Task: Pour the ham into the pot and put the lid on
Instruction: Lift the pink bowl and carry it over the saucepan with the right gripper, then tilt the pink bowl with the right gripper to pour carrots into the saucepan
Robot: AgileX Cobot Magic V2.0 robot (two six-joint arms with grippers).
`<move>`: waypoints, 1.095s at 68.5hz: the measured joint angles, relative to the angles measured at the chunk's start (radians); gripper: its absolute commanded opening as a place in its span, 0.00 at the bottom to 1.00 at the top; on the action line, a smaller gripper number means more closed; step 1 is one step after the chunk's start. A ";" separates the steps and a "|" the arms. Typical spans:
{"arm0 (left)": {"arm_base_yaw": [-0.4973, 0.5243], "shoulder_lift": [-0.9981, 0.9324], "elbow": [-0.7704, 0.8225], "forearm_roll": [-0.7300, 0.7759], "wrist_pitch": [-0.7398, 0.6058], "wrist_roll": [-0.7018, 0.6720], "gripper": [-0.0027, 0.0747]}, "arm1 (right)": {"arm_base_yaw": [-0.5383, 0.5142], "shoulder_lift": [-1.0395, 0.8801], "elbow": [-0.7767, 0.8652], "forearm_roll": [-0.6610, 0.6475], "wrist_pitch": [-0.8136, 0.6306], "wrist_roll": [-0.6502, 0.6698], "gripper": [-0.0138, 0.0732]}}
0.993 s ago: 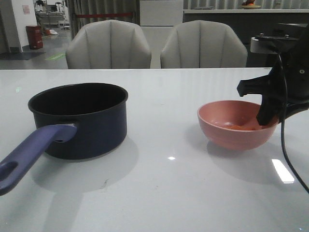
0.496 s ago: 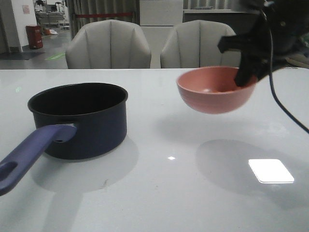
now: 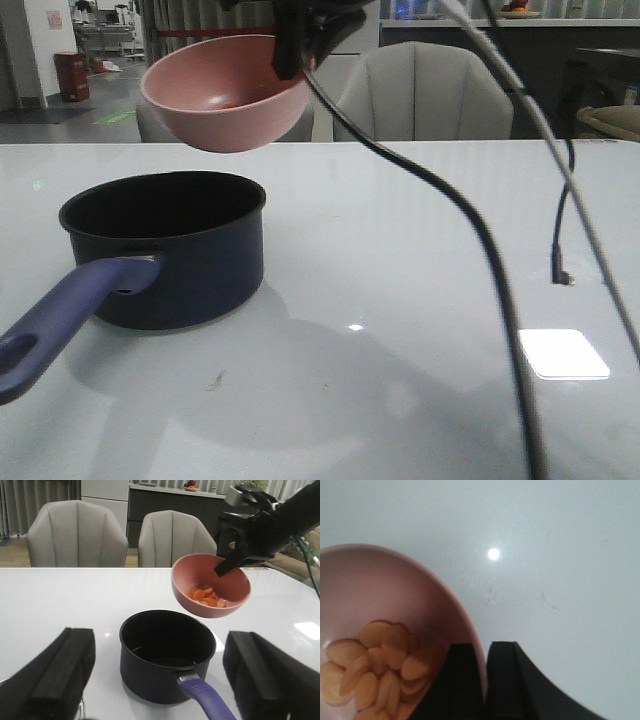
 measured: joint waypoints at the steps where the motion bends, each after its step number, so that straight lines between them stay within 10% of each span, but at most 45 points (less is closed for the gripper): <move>1: 0.000 0.000 0.000 0.000 0.000 0.000 0.76 | 0.003 0.004 -0.002 -0.003 -0.011 0.013 0.32; 42: 0.000 0.000 0.000 0.000 0.000 0.000 0.76 | 0.003 -0.081 0.535 -0.043 -1.067 -0.003 0.32; 75: 0.000 0.000 0.000 0.000 0.000 0.000 0.76 | 0.093 0.008 0.597 -0.041 -1.358 -0.891 0.32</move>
